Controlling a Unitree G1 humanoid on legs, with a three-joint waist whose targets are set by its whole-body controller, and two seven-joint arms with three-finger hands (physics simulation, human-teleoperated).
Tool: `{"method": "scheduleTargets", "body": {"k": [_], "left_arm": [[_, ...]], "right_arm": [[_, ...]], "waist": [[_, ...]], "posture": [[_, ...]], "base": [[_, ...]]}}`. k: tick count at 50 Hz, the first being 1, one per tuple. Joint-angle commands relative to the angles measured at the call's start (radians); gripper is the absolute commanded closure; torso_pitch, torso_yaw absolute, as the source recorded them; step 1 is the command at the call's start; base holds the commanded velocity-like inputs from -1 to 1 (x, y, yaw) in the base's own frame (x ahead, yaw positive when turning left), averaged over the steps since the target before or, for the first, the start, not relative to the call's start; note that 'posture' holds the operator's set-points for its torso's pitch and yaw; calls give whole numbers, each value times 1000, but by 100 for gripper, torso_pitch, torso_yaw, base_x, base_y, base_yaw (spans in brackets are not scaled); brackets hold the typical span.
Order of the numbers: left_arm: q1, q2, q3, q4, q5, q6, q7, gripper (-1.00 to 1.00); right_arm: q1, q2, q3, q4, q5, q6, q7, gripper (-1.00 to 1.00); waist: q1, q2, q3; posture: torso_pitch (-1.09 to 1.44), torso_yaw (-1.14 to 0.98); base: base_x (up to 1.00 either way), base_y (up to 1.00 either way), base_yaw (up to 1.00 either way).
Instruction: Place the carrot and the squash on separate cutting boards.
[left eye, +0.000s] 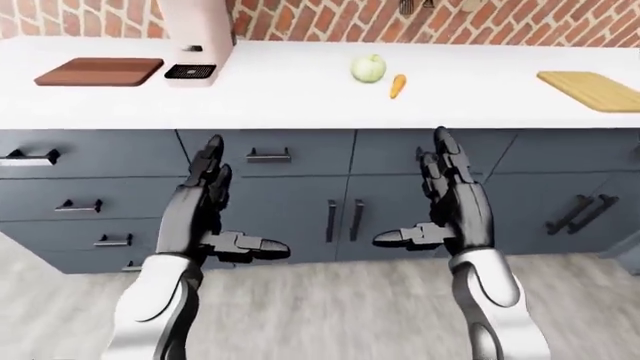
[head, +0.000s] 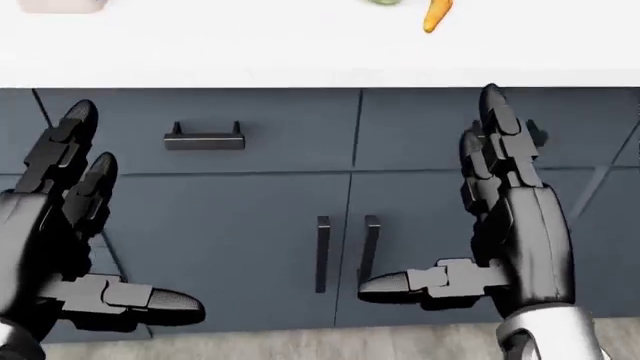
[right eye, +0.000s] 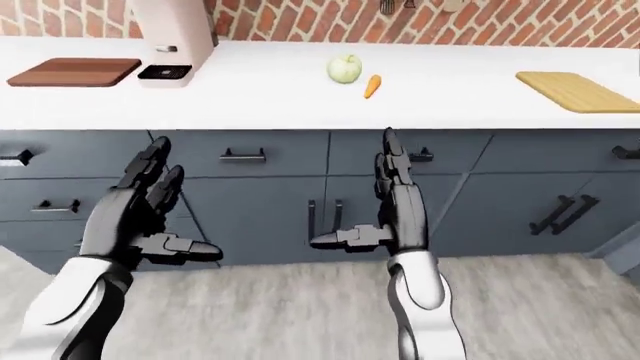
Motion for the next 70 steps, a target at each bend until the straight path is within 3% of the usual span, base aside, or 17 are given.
{"method": "scheduleTargets", "body": {"k": [1,4,8,9,17,21,24,25,30,33,35,36,41,45,58,61,70], "left_arm": [[-31,1,-11,-52,-10,-32,-4,-100],[-33,2,-15,-59,-8,-26,-2,-100],[-34,1,-24,-54,-3,-29,0,-100],[-35,0,-24,-55,-3,-27,0,-100],[-30,0,-21,-66,-2,-21,-4,-100],[-26,-2,-32,-64,7,-26,-7,-100],[-25,-3,-30,-73,8,-20,-10,-100],[-29,-3,-27,-80,6,-11,-10,-100],[-46,0,-20,-101,-2,16,-8,-100],[-68,6,-11,-132,-11,61,-4,-100],[-90,13,-5,-153,-18,99,0,-100],[-101,15,0,-156,-23,106,1,-100],[-97,18,-4,-162,-29,107,7,-100],[-90,17,-2,-151,-32,92,7,-100],[-78,20,1,-150,-39,82,11,-100],[-75,19,-4,-143,-36,73,11,-100],[-81,19,1,-157,-38,90,10,-100]], "right_arm": [[-15,-9,-27,-47,-9,-18,-8,-100],[-12,-17,-21,-48,-46,-11,-12,-100],[-17,-17,-32,-49,-53,-2,-4,-100],[-17,-16,-33,-55,-56,3,-3,-100],[-19,-14,-38,-55,-60,0,1,-100],[-25,-22,-33,-60,-102,11,2,-100],[-23,-17,-34,-65,-101,11,5,-100],[-22,-16,-35,-64,-102,10,5,-100],[-21,-15,-34,-87,-99,14,12,-100],[-28,-19,-41,-119,-96,47,16,-100],[-41,-25,-56,-154,-85,80,20,-100],[-53,-30,-64,-192,-81,118,19,-100],[-54,-33,-62,-203,-81,123,18,-100],[-49,-32,-59,-204,-85,116,19,-100],[-40,-29,-60,-207,-82,108,21,-100],[-39,-29,-59,-214,-83,112,20,-100],[-44,-32,-63,-221,-87,119,21,-100]], "waist": [[-8,6,-4],[4,-20,28],[10,-100,-20],[-1,-43,27],[-22,3,-36],[-28,73,-62],[-21,78,19],[-8,83,-15],[-24,91,-31],[-24,36,-13],[-37,-57,-33],[-23,-6,-19],[-50,19,-20],[-31,133,-36],[-3,65,-51],[-3,-75,-34],[-33,40,-48]], "posture": [[0,0],[0,0],[0,0],[0,0],[0,0],[0,0],[0,0],[0,0],[0,0],[0,0],[0,0],[0,0],[0,0],[0,0],[0,0],[0,0],[0,0]], "base": [[58,0,0],[79,0,0],[86,0,0],[86,0,0],[86,0,0],[87,0,0],[87,0,0],[87,0,0],[46,0,0],[0,0,0],[0,0,0],[0,0,0],[0,-24,0],[0,-32,0],[0,-48,0],[0,-3,0],[2,0,0]]}}
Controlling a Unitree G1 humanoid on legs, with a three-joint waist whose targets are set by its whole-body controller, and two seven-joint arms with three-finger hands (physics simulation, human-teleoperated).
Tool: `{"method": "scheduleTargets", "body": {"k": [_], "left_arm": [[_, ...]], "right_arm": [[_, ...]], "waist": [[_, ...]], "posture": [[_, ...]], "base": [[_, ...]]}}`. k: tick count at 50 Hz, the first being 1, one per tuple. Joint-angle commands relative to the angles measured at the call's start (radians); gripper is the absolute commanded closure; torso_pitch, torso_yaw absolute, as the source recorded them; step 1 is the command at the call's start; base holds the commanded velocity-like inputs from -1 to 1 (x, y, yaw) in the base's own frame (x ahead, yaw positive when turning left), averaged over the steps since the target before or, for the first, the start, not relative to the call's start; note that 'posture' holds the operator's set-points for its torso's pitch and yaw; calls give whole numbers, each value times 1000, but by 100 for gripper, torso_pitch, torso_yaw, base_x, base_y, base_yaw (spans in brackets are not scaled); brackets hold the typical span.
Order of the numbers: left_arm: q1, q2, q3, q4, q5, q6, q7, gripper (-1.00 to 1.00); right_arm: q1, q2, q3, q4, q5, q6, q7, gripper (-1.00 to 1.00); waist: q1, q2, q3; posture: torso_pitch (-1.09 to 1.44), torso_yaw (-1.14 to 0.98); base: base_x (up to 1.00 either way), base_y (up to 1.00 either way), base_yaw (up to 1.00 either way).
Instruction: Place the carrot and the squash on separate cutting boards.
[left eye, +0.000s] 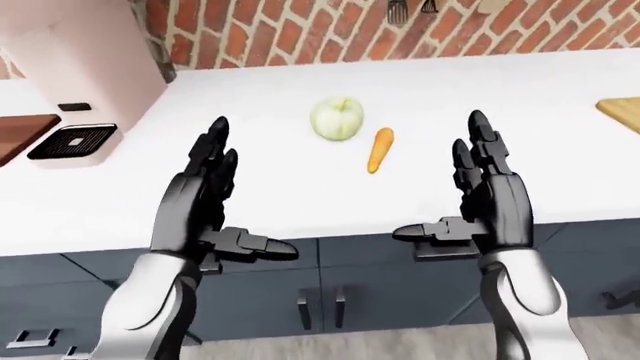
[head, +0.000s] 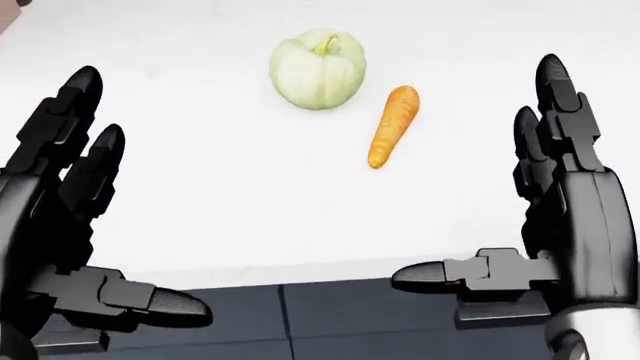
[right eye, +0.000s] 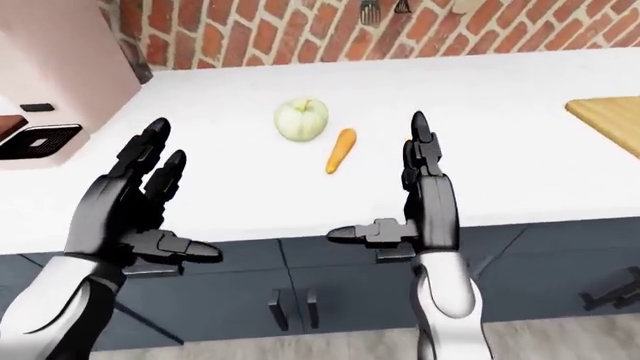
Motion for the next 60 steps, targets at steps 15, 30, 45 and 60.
{"method": "scheduleTargets", "body": {"k": [15,30,45,60], "left_arm": [[-13,10,22,-15,-8,-40,5,-100],[-64,31,75,-44,-59,23,21,-100],[-496,117,-45,459,4,-72,89,-100],[-754,116,-150,881,338,-293,-149,-100]], "right_arm": [[-30,-1,9,-35,1,-36,-2,-100],[-34,-3,-2,-66,1,-20,1,-100],[-29,-9,-7,-82,5,-2,3,-100],[-30,1,-1,-33,16,-42,-6,-100]], "waist": [[15,35,-14],[8,5,-3],[10,-33,-35],[8,-41,-35]], "posture": [[0,0],[0,0],[0,0],[0,0]], "base": [[22,-13,0],[3,-8,0],[0,0,0],[0,0,0]]}}
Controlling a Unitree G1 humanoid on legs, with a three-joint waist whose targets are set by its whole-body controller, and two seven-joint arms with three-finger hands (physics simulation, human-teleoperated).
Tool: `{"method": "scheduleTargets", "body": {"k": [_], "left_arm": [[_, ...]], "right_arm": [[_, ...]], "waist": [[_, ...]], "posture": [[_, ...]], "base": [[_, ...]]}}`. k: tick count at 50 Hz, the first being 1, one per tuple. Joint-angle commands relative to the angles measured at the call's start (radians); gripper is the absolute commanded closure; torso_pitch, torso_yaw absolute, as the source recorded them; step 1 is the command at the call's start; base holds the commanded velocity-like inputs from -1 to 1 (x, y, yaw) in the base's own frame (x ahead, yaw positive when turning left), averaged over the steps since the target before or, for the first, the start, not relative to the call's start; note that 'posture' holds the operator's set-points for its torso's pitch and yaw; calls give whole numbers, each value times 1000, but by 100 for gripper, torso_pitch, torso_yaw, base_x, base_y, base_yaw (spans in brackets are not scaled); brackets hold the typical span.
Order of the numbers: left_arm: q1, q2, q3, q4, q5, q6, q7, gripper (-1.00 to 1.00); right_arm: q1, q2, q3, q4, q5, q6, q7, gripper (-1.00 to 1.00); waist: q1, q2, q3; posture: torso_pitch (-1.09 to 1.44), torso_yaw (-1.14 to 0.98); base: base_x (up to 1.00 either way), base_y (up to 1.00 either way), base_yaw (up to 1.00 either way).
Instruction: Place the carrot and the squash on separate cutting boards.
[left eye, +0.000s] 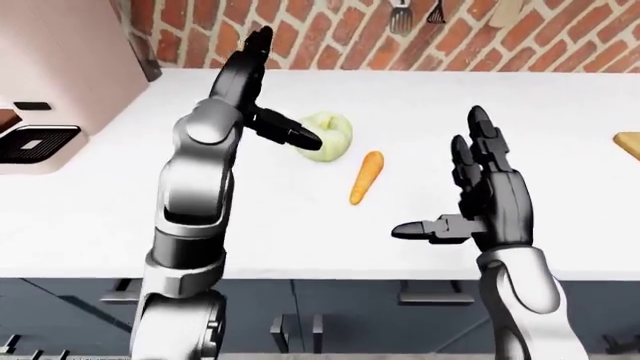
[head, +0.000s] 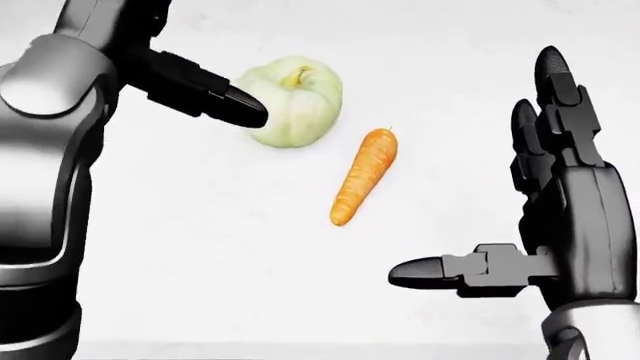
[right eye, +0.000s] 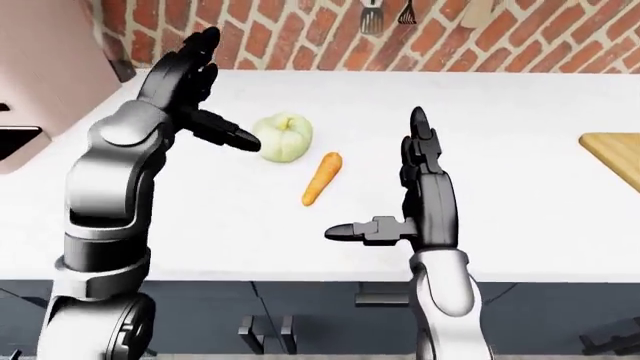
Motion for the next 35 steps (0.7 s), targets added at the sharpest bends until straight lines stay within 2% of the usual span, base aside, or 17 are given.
{"method": "scheduleTargets", "body": {"k": [1,5,13,16,27,35], "left_arm": [[-49,-7,14,37,77,-98,-55,-100],[-81,-32,25,140,132,-187,-102,-100],[-71,-86,7,156,172,-215,-151,-100],[-99,-108,18,229,157,-243,-128,-100],[-172,-116,22,493,126,-382,-62,-100],[-186,-115,14,650,148,-484,-32,-100]], "right_arm": [[-17,-4,-2,-35,5,-31,-4,-100],[-14,-6,-11,-30,13,-39,-7,-100],[-17,-13,-16,-36,19,-37,-12,-100],[-18,-15,-24,-47,26,-28,-11,-100],[-20,-19,-24,-43,22,-28,-8,-100],[-20,-14,-19,-31,22,-37,-10,-100]], "waist": [[0,-3,-20],[2,-7,-22],[0,-13,-19],[1,-14,-20],[2,-16,-24],[2,-16,-26]], "posture": [[0,0],[0,0],[0,0],[0,0],[0,0],[0,0]], "base": [[0,0,0],[0,0,0],[0,0,0],[0,0,0],[0,0,0],[0,0,0]]}}
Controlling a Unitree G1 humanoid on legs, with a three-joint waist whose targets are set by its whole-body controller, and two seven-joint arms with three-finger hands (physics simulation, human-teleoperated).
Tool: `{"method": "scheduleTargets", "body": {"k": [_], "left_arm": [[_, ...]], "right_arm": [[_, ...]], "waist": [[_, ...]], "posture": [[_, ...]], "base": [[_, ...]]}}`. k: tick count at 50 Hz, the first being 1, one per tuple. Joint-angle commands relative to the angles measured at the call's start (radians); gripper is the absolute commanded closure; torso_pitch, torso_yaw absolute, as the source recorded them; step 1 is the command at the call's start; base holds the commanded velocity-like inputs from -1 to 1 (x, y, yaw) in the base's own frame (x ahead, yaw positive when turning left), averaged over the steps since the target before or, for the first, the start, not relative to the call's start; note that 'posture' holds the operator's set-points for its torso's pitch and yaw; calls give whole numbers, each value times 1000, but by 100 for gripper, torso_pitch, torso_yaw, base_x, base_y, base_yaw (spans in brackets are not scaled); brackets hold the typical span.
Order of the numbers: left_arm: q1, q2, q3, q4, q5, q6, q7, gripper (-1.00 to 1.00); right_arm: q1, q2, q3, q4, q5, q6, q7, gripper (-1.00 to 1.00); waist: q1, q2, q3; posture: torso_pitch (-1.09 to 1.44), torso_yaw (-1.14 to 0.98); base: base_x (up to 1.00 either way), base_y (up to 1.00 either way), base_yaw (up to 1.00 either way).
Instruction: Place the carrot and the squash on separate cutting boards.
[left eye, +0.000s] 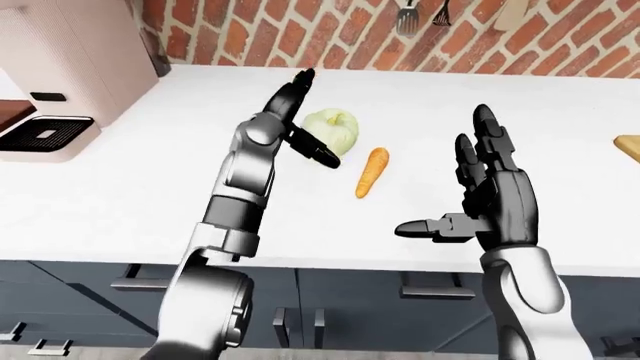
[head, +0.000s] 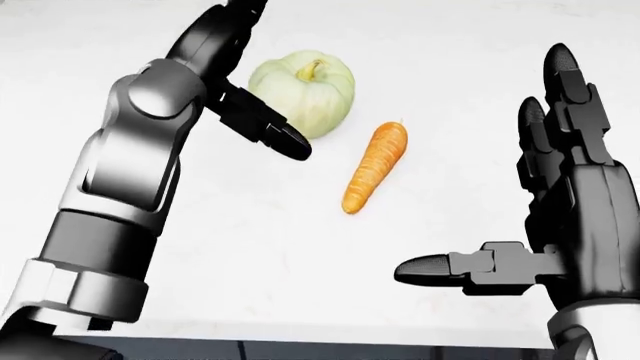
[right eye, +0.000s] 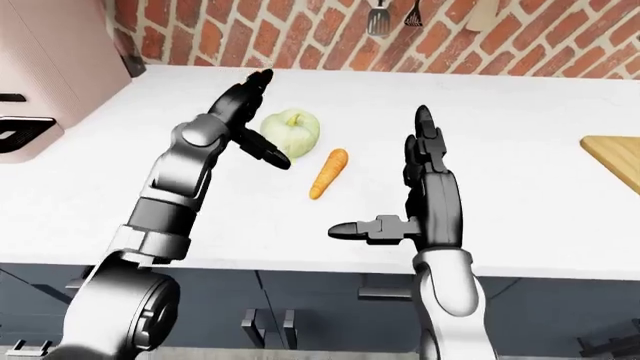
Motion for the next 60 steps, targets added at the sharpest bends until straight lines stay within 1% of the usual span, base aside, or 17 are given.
{"method": "scheduleTargets", "body": {"k": [1,6,10,20,23,25,27,29,30,33,34,38,45,50,54,56,60], "left_arm": [[-46,8,10,4,6,-62,25,-100],[-68,0,15,51,-10,-78,41,-100],[-90,-1,19,110,-19,-106,73,-100],[-87,-12,8,125,-16,-109,76,-100],[-87,-15,6,130,-14,-112,72,-86],[-85,-17,4,127,-11,-106,70,-81],[-85,-17,5,129,-10,-108,70,-67],[-82,-18,4,128,-7,-107,70,-65],[-85,-17,6,141,-7,-114,74,-58],[-82,-16,7,140,-6,-116,74,-57],[-81,-16,8,139,-6,-116,75,-46],[-60,-18,2,125,1,-122,72,-27],[-31,-27,-3,143,20,-164,94,-25],[-5,-39,-12,177,50,-221,144,-20],[-1,-36,-9,199,72,-259,180,-10],[-5,-26,1,179,71,-255,189,-2],[20,-8,10,56,63,-196,171,8]], "right_arm": [[-19,-4,-1,-29,-1,-34,-2,-100],[-17,1,4,-28,1,-38,-7,-100],[-6,3,2,-18,5,-56,-7,-100],[-7,1,-1,-18,12,-53,-10,-100],[-8,0,0,-22,12,-48,-11,-100],[-7,0,-2,-23,13,-47,-11,-100],[-5,0,-4,-16,15,-54,-9,-100],[-4,0,-4,-12,16,-60,-9,-100],[-5,0,-4,-15,16,-56,-10,-100],[-5,0,-4,-15,17,-56,-10,-100],[-5,-1,-4,-13,17,-57,-10,-100],[-1,0,-3,-12,16,-61,-9,-100],[3,2,-1,-7,15,-67,-10,-100],[9,4,0,2,14,-80,-9,-100],[11,4,1,-1,14,-78,-9,-100],[8,3,1,-7,13,-71,-9,-100],[-8,-4,-5,-31,14,-36,-9,-100]], "waist": [[1,-2,-24],[0,-1,-27],[0,-2,-27],[-1,-1,-31],[-1,-1,-32],[-1,-2,-32],[-1,-2,-32],[-1,-2,-32],[-2,-2,-32],[-1,-2,-34],[-1,-2,-34],[-1,-1,-35],[0,-1,-37],[0,-1,-38],[1,-2,-40],[1,-1,-40],[-2,2,-38]], "posture": [[0,0],[0,0],[0,0],[0,0],[0,0],[0,0],[0,0],[0,0],[0,0],[0,0],[0,0],[0,0],[0,0],[0,0],[0,0],[0,0],[0,0]], "base": [[0,0,0],[0,0,0],[0,0,0],[0,0,0],[0,0,0],[0,0,0],[0,0,0],[0,0,0],[0,0,0],[0,0,0],[0,0,0],[0,0,0],[0,0,0],[0,0,0],[0,0,0],[0,0,0],[0,0,0]]}}
